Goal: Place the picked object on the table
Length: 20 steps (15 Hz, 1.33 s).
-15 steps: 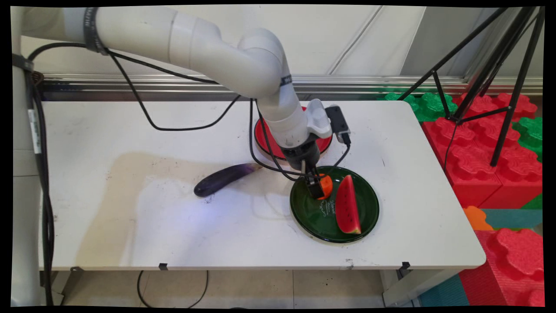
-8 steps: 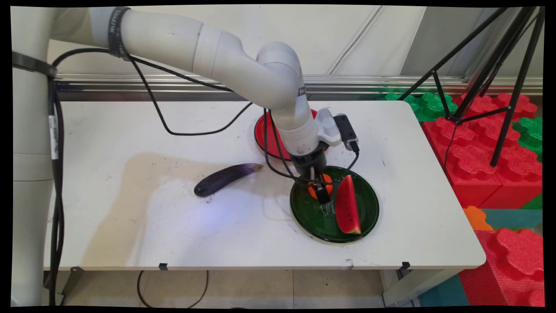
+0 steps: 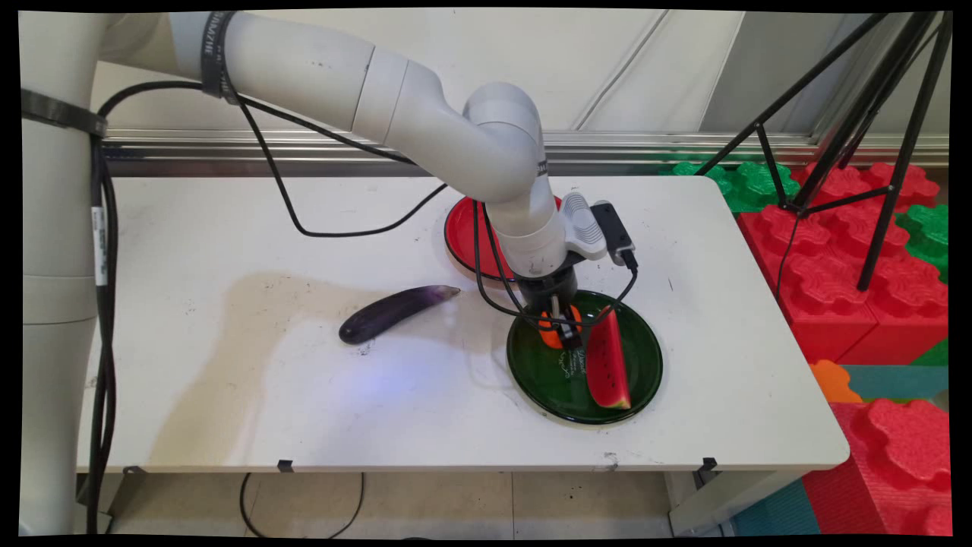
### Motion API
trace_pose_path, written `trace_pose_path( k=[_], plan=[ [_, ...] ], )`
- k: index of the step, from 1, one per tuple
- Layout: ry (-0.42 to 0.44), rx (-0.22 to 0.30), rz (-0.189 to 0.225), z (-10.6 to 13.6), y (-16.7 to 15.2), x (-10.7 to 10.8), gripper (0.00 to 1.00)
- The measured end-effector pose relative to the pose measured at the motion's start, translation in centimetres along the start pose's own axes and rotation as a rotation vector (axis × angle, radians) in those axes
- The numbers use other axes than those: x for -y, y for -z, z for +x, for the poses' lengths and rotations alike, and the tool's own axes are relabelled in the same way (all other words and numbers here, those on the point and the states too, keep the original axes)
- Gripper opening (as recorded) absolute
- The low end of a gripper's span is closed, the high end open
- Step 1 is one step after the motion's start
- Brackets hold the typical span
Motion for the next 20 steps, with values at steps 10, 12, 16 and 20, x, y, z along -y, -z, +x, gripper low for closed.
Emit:
trace_pose_path(
  k=[10, 12, 16, 20],
  plan=[
    [0.012, -0.03, 0.091, -0.6, 5.7, -0.5, 0.0],
    [0.013, -0.042, 0.109, -0.9, 7.6, -0.4, 0.0],
    [0.031, -0.063, 0.145, -1.9, 11.5, 0.0, 0.0],
    [0.053, -0.059, 0.197, -5.1, 16.1, 1.5, 0.0]
  ],
)
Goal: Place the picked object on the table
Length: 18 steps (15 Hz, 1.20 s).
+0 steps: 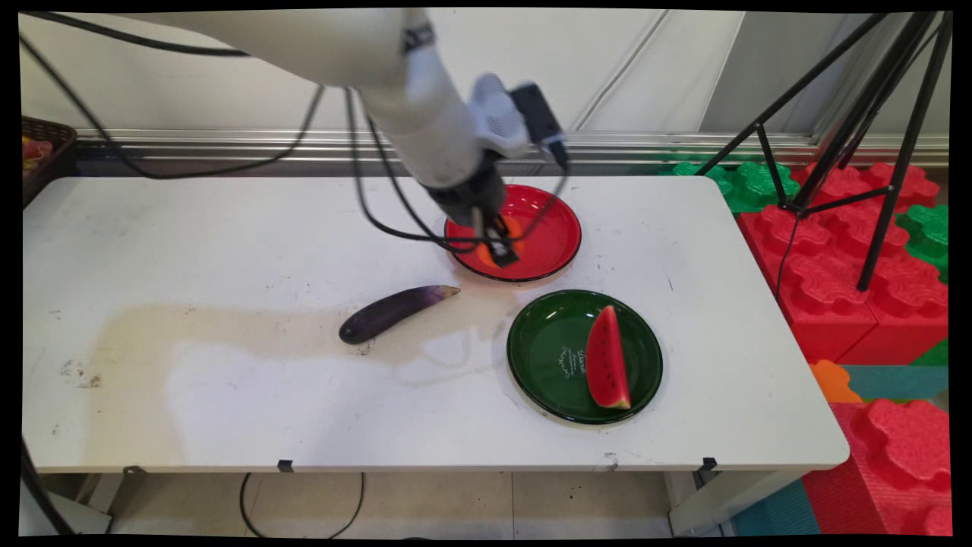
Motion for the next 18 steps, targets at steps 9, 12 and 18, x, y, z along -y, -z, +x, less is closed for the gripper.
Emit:
trace_pose_path(
  k=[9, 12, 18],
  plan=[
    [0.076, 0.114, 0.078, -6.9, 0.8, 6.1, 0.0],
    [0.086, 0.144, 0.081, -8.1, -1.0, 7.6, 0.0],
    [0.06, 0.189, 0.047, -10.1, -6.6, 10.0, 0.0]
  ],
)
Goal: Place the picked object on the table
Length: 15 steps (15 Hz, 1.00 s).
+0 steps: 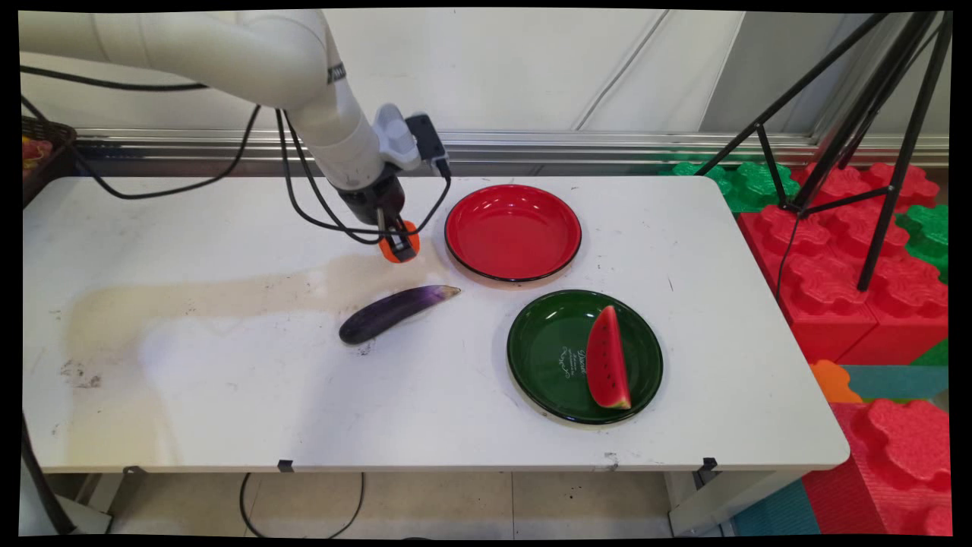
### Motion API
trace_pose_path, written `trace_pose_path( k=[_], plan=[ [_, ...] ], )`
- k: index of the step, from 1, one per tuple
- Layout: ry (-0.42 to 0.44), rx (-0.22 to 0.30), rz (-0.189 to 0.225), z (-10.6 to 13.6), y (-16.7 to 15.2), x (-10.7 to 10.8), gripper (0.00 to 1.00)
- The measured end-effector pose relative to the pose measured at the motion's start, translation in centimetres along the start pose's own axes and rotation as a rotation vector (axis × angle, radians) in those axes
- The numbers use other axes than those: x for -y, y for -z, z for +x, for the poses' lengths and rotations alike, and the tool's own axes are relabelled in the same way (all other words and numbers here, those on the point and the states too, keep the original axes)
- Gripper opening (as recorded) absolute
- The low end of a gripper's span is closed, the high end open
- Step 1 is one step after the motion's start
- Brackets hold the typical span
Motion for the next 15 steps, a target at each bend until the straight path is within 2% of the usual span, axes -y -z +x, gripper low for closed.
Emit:
trace_pose_path(
  k=[7, 12, 13, 15],
  plan=[
    [-0.032, 0.009, -0.031, -0.4, -4.3, 1.1, 0.0],
    [-0.056, 0.003, -0.046, -0.8, -5.7, 1.8, 0.0],
    [-0.06, 0.0, -0.048, -0.9, -5.9, 1.9, 1.0],
    [-0.07, -0.008, -0.051, -1.1, -6.0, 2.1, 1.0]
  ],
)
